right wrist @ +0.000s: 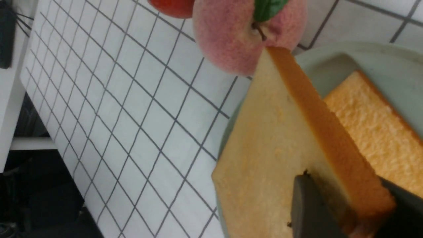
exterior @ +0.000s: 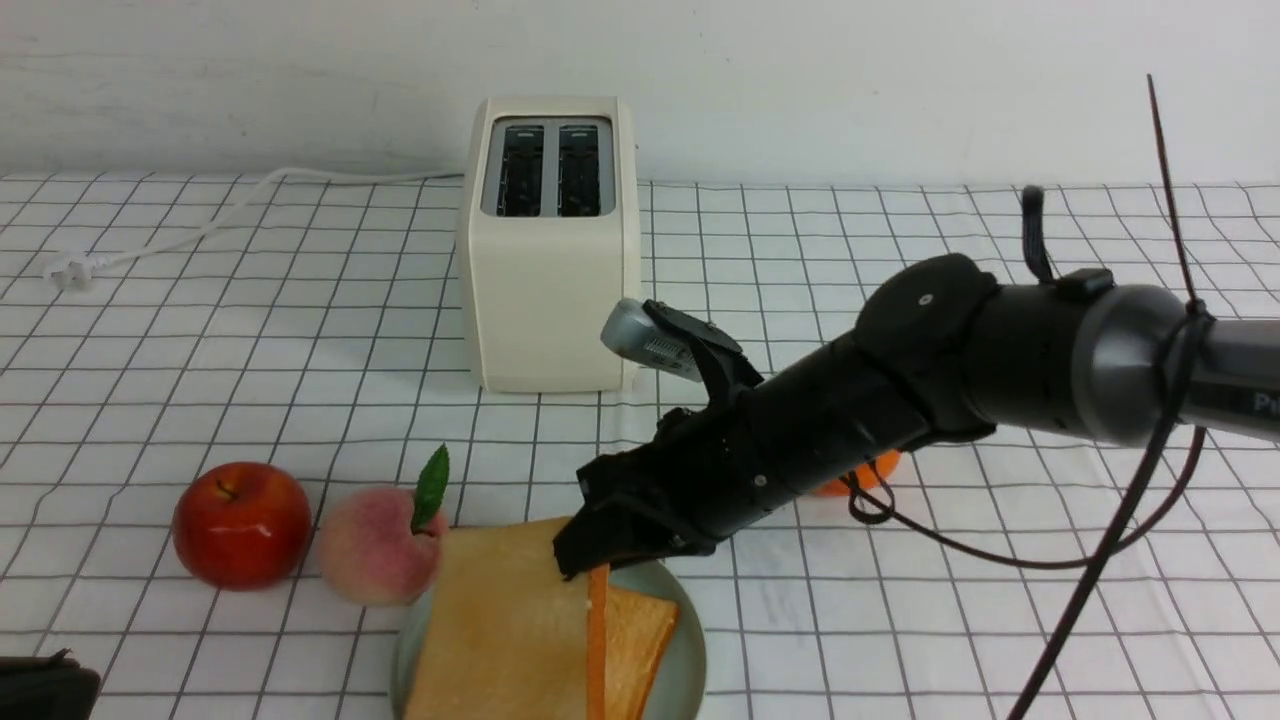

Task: Take toasted bread from bread machine on white checkered table place on plate.

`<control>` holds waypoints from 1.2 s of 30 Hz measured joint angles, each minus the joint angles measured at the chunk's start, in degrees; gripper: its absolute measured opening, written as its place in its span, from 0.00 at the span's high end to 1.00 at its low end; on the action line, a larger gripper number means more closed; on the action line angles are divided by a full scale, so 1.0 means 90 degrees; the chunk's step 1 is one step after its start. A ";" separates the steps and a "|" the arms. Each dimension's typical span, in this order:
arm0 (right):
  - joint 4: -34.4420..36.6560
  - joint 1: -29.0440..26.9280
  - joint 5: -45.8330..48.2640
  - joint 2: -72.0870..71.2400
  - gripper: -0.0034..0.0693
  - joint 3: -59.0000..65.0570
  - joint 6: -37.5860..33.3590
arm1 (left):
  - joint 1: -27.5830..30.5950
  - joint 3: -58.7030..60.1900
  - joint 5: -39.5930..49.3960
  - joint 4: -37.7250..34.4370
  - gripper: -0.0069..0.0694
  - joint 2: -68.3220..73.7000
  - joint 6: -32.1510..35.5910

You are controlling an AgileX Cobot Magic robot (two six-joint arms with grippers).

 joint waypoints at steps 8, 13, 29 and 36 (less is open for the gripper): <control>-0.1657 -0.0494 0.0264 -0.0444 0.31 0.0000 0.1004 | 0.0000 0.0000 -0.0013 0.0032 0.92 0.0000 -0.0032; -0.3651 -0.0664 0.1011 -0.1517 0.39 0.0000 0.1992 | 0.0000 0.0000 -0.0132 0.0515 0.92 0.0000 -0.0323; -0.5685 -0.0664 0.2527 -0.6967 0.87 0.2206 0.3980 | 0.0000 0.2708 -0.5281 0.1863 0.92 -0.0541 -0.2013; -0.6466 -0.0664 0.2476 -1.0141 0.95 0.4018 0.6099 | 0.0000 0.3616 -0.6686 0.2526 0.92 -0.0541 -0.2612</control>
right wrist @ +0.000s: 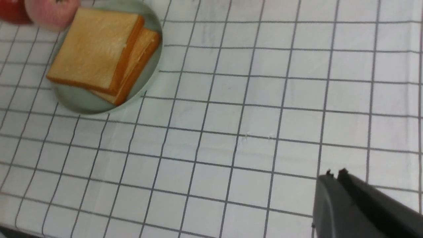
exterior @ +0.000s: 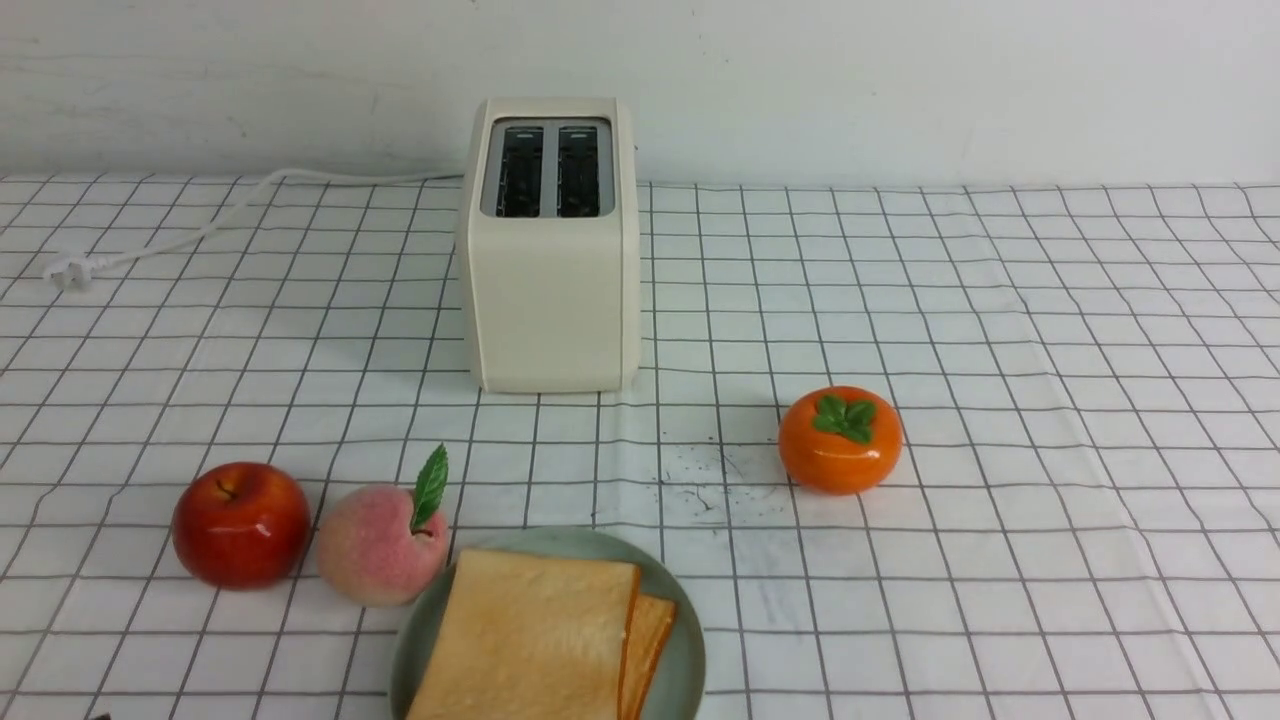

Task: Take toasted bread from bread machine on white checkered table place on plate.

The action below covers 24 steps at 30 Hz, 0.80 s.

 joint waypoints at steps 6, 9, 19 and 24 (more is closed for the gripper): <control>-0.0621 0.0000 -0.0136 -0.1676 0.95 0.0955 0.0709 | 0.0000 0.0134 0.0137 0.0057 0.91 0.0000 -0.0036; -0.0941 0.0000 -0.0341 -0.2023 0.95 0.1106 0.0883 | 0.0000 0.0142 0.0276 0.0061 0.91 0.0000 -0.0039; -0.1457 0.0000 -0.0528 -0.2177 0.94 0.1125 0.0971 | 0.0000 0.0142 0.0695 0.0061 0.90 0.0000 -0.0044; -0.1506 -0.0009 -0.0548 -0.2177 0.93 0.1125 0.0976 | 0.0000 0.0142 0.0722 0.0061 0.89 0.0000 -0.0044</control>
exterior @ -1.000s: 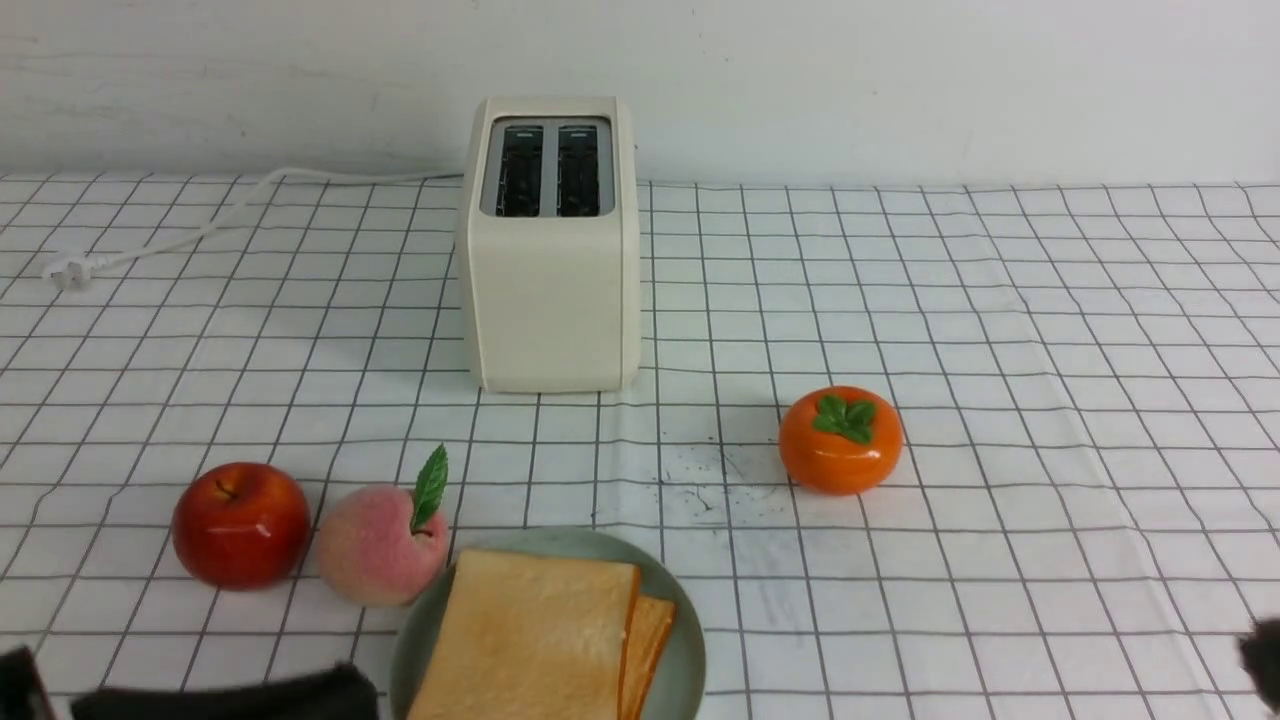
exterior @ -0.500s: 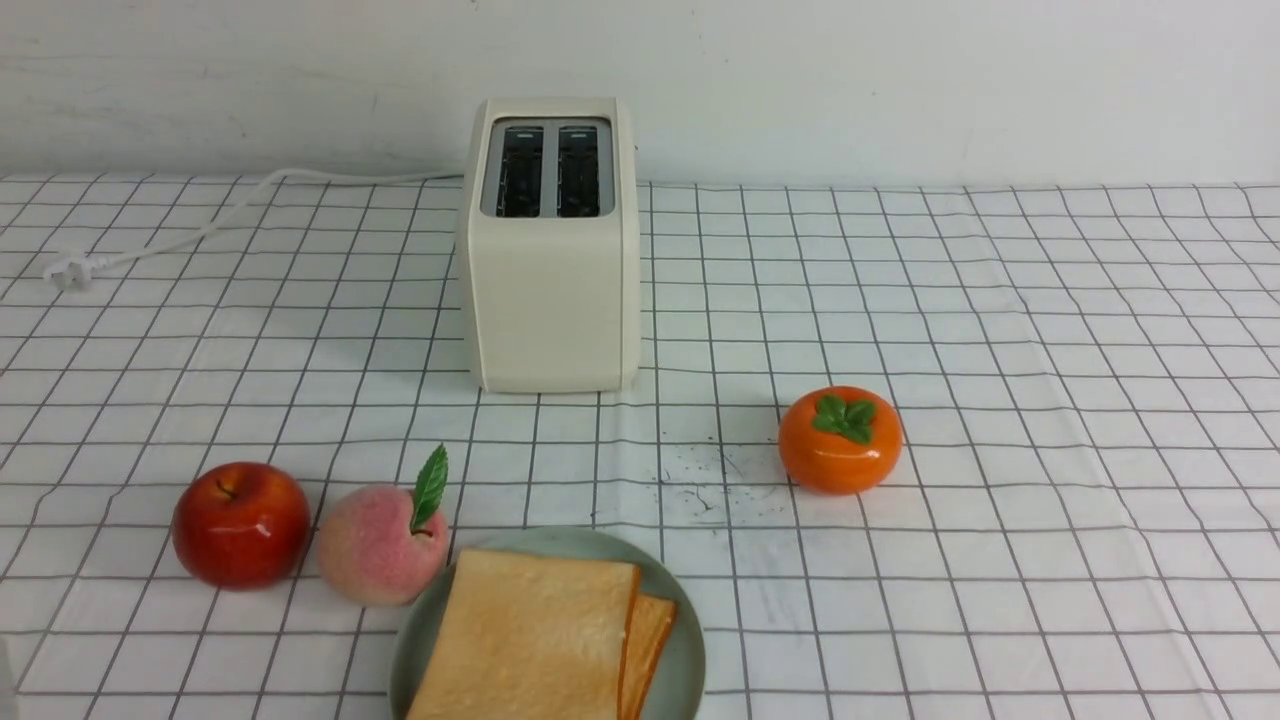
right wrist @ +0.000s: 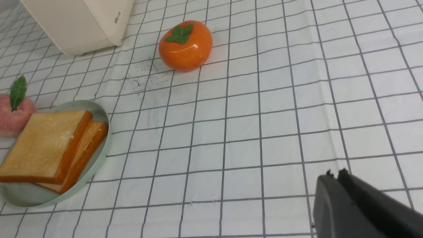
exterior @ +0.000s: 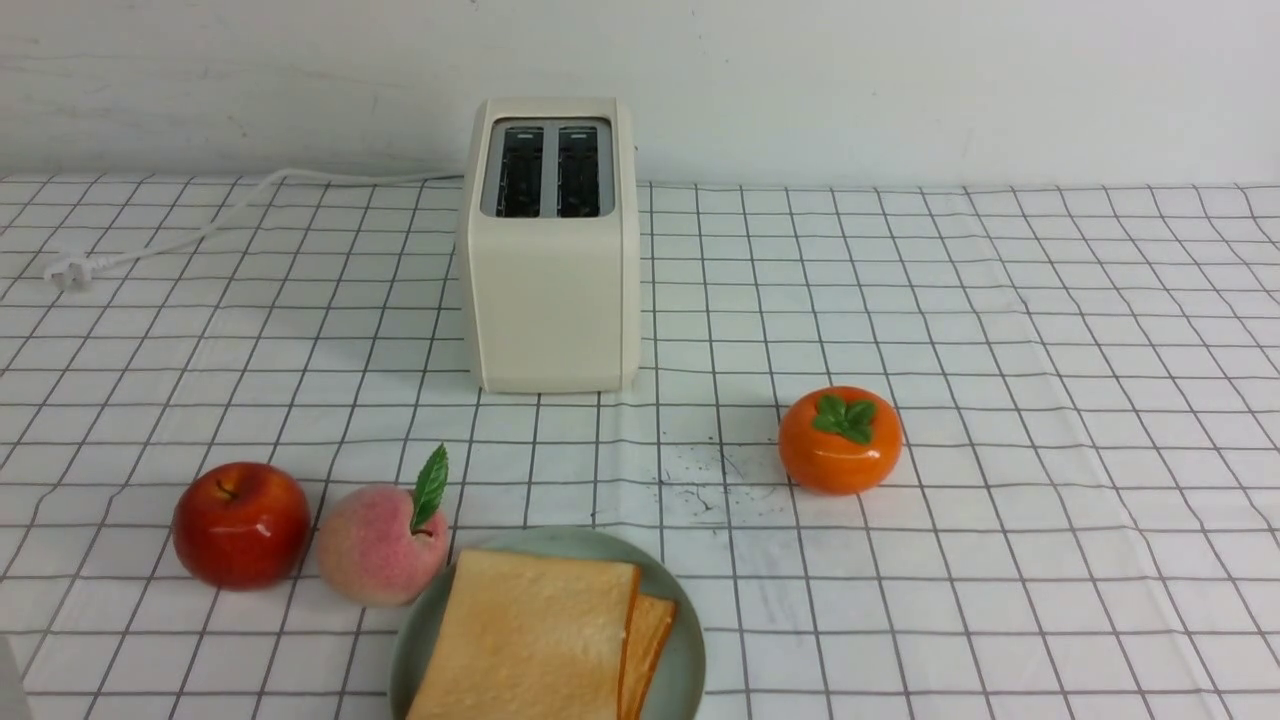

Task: Take toasted bread from bread machine on white checkered table place on plate.

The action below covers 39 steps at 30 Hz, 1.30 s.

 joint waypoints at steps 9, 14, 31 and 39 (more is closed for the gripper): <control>0.0903 -0.1920 -0.2088 -0.0058 0.98 0.0820 -0.2164 | 0.0000 0.0000 0.0011 0.0000 0.88 -0.0001 0.0000; 0.2111 -0.2446 -0.3636 -0.0058 0.98 0.2395 -0.3493 | 0.0000 0.0000 0.0011 0.0000 0.88 -0.0001 -0.0002; 0.2163 -0.2461 -0.4224 -0.0058 0.98 0.3305 -0.3647 | 0.0000 0.0000 0.0186 0.0000 0.87 -0.0001 -0.0009; 0.2163 -0.2461 -0.4220 -0.0058 0.98 0.3305 -0.3647 | 0.0000 0.0000 0.0200 0.0000 0.87 -0.0001 -0.0015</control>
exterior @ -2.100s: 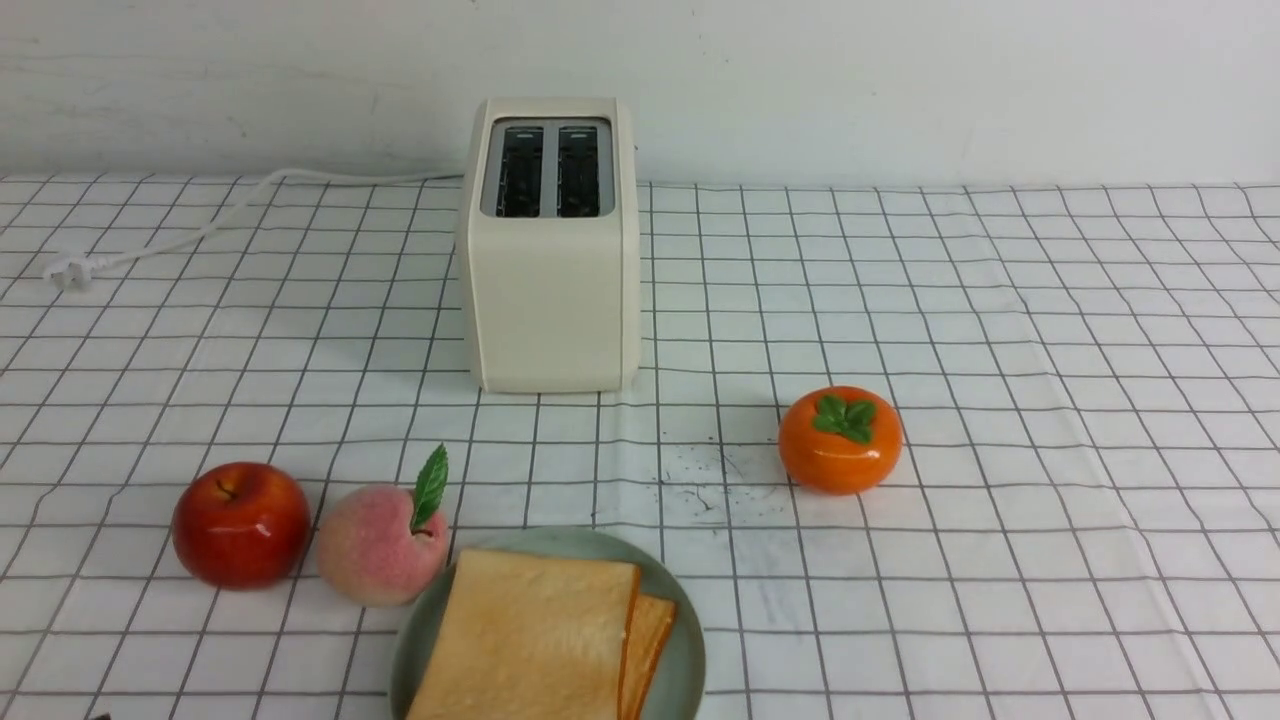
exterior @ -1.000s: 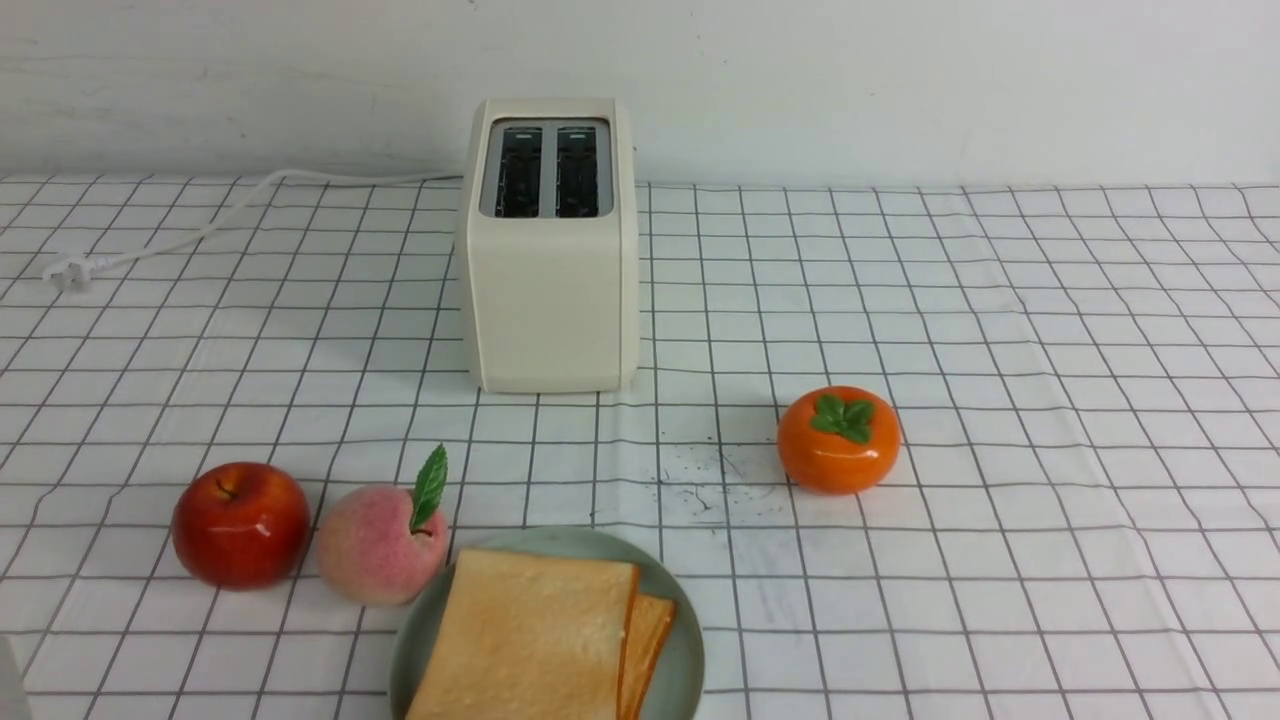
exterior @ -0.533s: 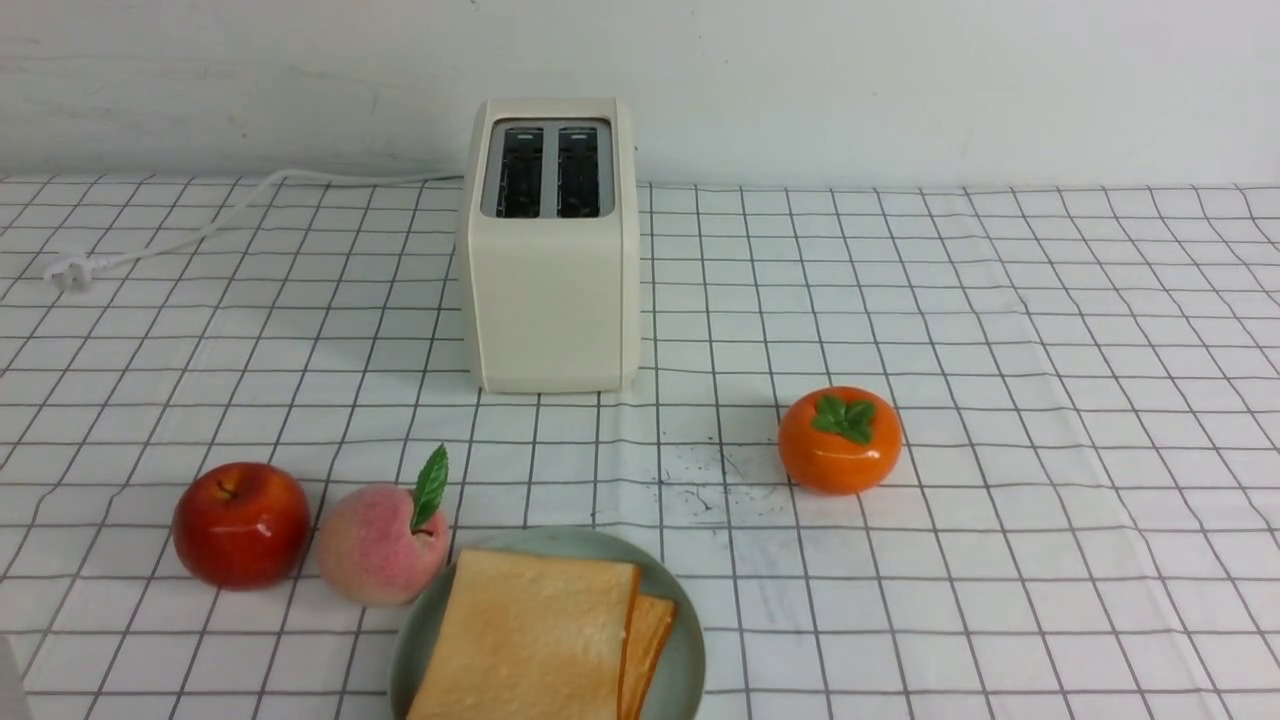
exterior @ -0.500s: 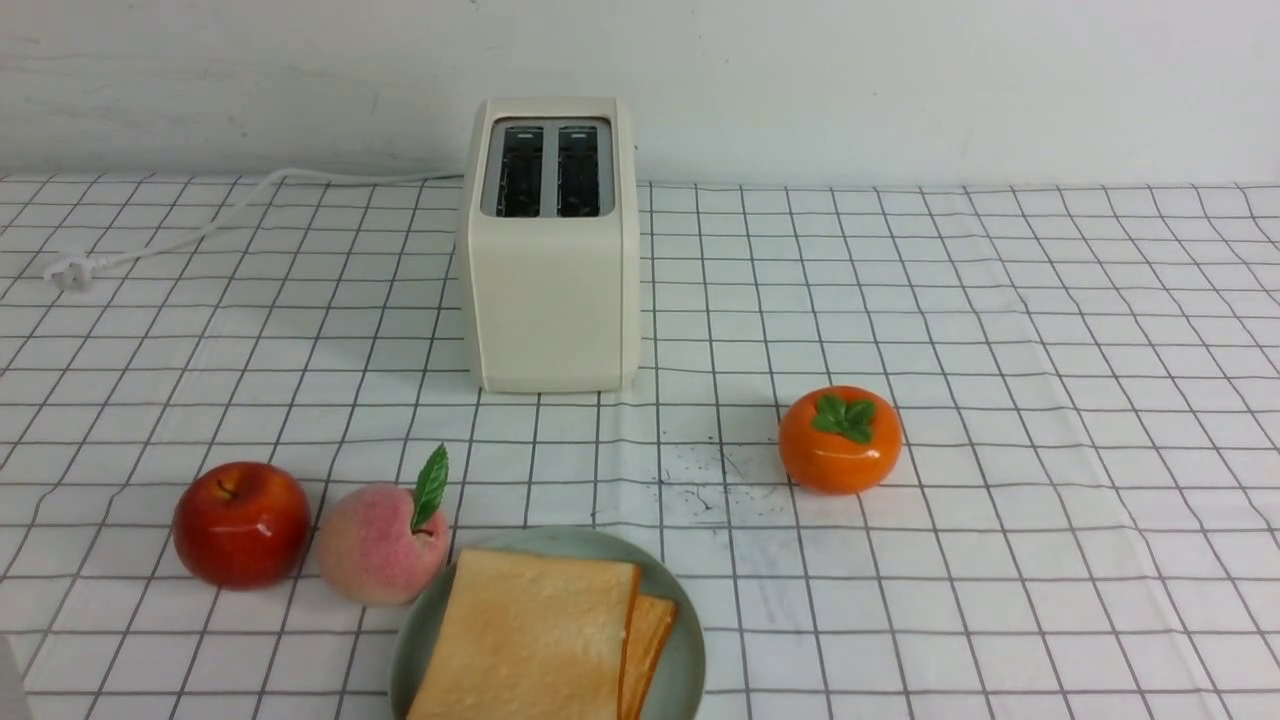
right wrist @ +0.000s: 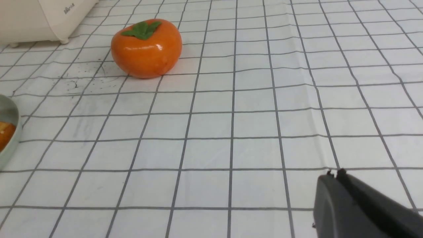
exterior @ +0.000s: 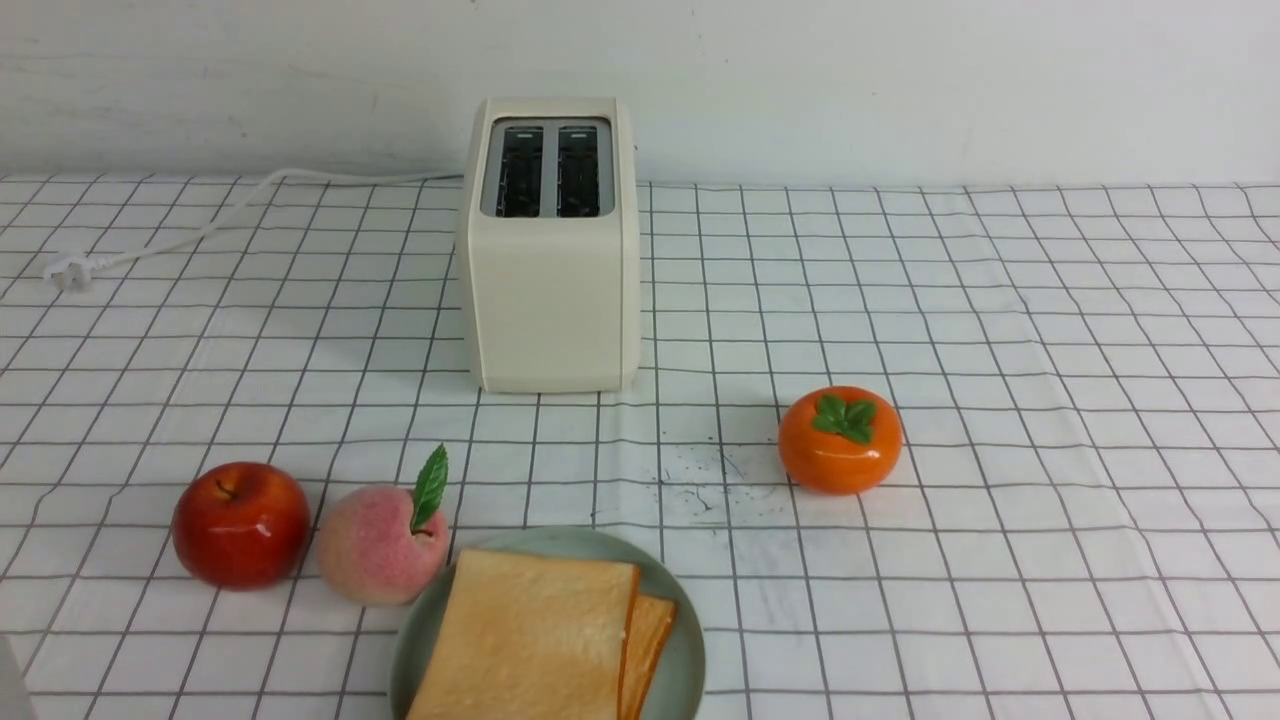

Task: Take toasted bread from bread machine on white checkered table place on plate.

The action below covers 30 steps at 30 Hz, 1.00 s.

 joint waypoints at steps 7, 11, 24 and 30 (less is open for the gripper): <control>0.0000 0.0000 0.0000 0.0000 0.97 0.0000 0.0000 | 0.0000 0.0000 0.0000 0.0000 0.86 0.0000 0.0000; 0.0000 0.0000 0.0000 0.0000 0.97 0.0000 0.0000 | 0.0000 0.0000 0.0000 0.0000 0.86 0.0000 0.0000; 0.0000 0.0000 0.0000 0.0000 0.95 0.0000 0.0000 | 0.0000 0.0000 -0.0002 0.0013 0.83 0.0000 0.0000; 0.0006 0.0000 0.0000 0.0000 0.94 0.0000 0.0000 | 0.0501 0.0000 0.0217 -0.0750 0.93 -0.0374 0.0197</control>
